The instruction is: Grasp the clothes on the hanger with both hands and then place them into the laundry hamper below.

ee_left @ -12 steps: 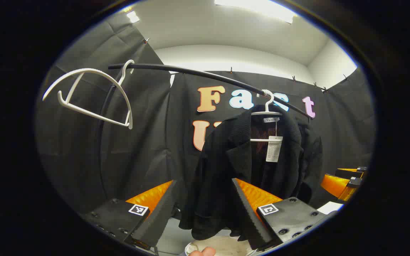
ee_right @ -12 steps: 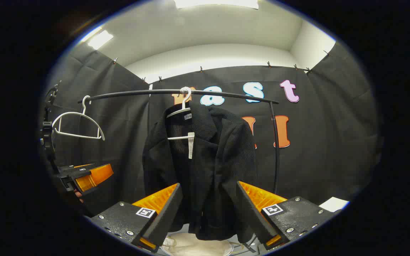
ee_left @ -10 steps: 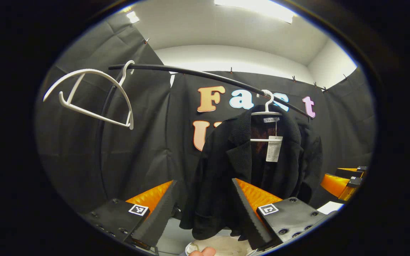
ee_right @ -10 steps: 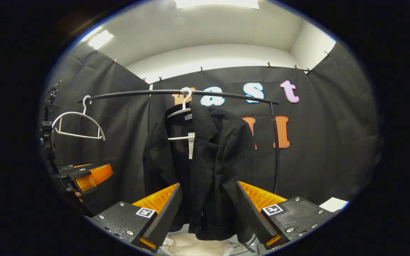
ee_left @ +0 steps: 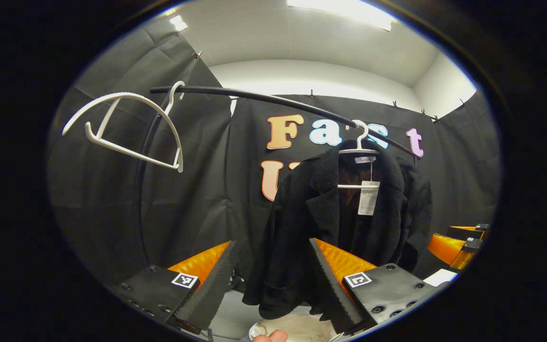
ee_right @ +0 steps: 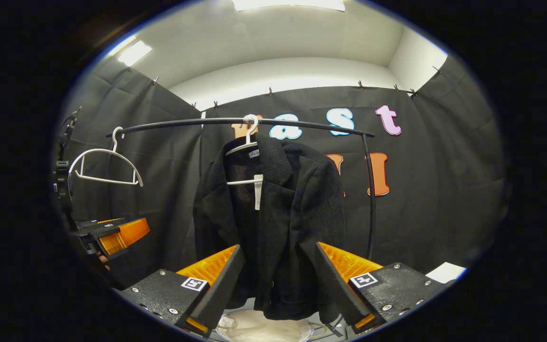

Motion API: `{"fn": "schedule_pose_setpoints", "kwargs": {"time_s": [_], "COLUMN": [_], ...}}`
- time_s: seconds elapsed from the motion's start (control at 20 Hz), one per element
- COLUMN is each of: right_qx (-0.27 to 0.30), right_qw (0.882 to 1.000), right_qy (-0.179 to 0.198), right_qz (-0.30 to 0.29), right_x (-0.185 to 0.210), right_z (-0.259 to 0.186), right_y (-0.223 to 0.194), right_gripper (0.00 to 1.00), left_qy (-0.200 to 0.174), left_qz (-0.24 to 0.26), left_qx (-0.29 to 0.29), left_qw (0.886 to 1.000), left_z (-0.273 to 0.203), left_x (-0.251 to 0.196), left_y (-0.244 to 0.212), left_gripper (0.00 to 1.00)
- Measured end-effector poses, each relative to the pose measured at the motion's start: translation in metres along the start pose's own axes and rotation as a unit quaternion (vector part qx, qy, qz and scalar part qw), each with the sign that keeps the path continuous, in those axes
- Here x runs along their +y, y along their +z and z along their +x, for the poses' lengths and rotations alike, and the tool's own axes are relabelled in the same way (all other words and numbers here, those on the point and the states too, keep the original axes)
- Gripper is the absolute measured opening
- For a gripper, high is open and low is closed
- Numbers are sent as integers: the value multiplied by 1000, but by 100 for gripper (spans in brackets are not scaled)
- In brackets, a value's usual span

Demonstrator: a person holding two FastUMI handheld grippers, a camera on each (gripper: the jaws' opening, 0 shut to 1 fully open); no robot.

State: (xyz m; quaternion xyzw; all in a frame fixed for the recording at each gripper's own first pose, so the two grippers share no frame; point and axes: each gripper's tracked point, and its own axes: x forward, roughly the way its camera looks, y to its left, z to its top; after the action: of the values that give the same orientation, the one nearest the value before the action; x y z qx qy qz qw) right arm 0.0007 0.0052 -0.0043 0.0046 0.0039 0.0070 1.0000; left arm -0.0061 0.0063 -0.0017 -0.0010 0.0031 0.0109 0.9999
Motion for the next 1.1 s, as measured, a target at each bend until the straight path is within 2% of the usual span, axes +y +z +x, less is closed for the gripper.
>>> {"fn": "schedule_pose_setpoints", "kwargs": {"time_s": [0.35,0.5,0.75,1.1], "right_qx": [-6,-2,7,18], "right_qw": [1000,1000,1000,998], "right_qy": [-8,-9,-5,50], "right_qz": [2,4,1,28], "right_x": [-6,-8,-5,30], "right_z": [-3,-3,5,51], "right_y": [3,0,-7,-6], "right_gripper": [94,94,94,94], "left_qy": [-3,-6,-8,-10], "left_qz": [-1,0,-4,-2], "left_qx": [0,-1,0,1], "left_qw": [1000,1000,1000,1000], "left_z": [-1,0,0,-5], "left_x": [-2,-3,-5,-2], "left_y": [0,1,-1,-1], "left_gripper": [100,92,97,100]}}
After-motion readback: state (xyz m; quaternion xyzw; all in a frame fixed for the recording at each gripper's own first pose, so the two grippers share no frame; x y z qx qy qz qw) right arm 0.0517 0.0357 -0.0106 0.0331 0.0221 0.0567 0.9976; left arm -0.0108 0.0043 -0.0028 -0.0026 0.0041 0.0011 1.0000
